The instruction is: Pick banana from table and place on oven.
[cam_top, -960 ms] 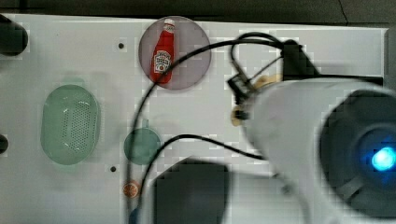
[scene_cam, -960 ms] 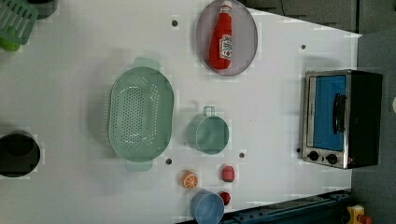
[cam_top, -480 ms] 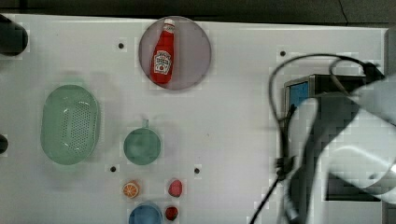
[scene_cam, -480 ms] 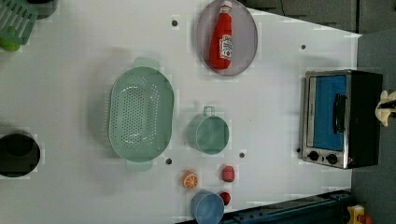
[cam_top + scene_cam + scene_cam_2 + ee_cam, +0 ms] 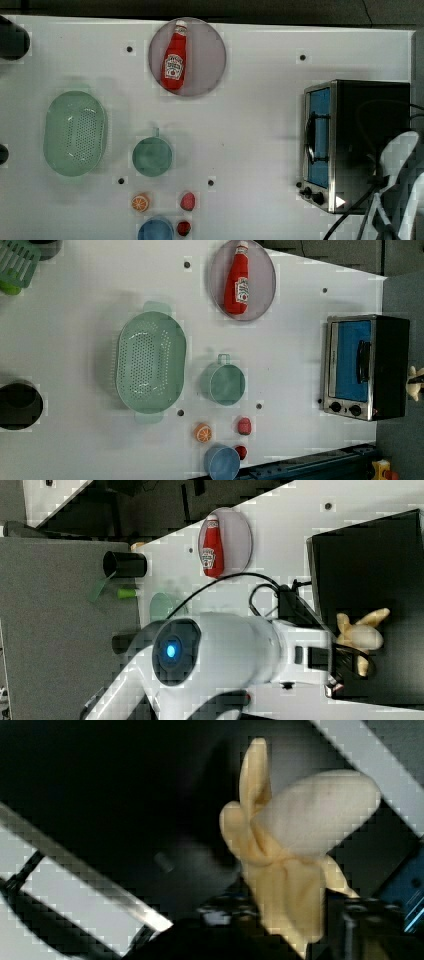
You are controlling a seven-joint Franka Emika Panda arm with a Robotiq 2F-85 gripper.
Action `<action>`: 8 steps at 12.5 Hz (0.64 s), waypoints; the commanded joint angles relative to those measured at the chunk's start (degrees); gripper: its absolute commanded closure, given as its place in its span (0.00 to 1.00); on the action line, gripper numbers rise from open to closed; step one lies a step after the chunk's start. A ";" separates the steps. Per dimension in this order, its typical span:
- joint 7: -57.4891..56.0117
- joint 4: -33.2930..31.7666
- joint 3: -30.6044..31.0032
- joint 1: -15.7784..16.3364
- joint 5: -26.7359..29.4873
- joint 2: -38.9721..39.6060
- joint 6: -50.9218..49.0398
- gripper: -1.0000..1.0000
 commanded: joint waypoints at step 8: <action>-3.22 3.61 2.98 5.28 1.10 -2.69 2.21 0.00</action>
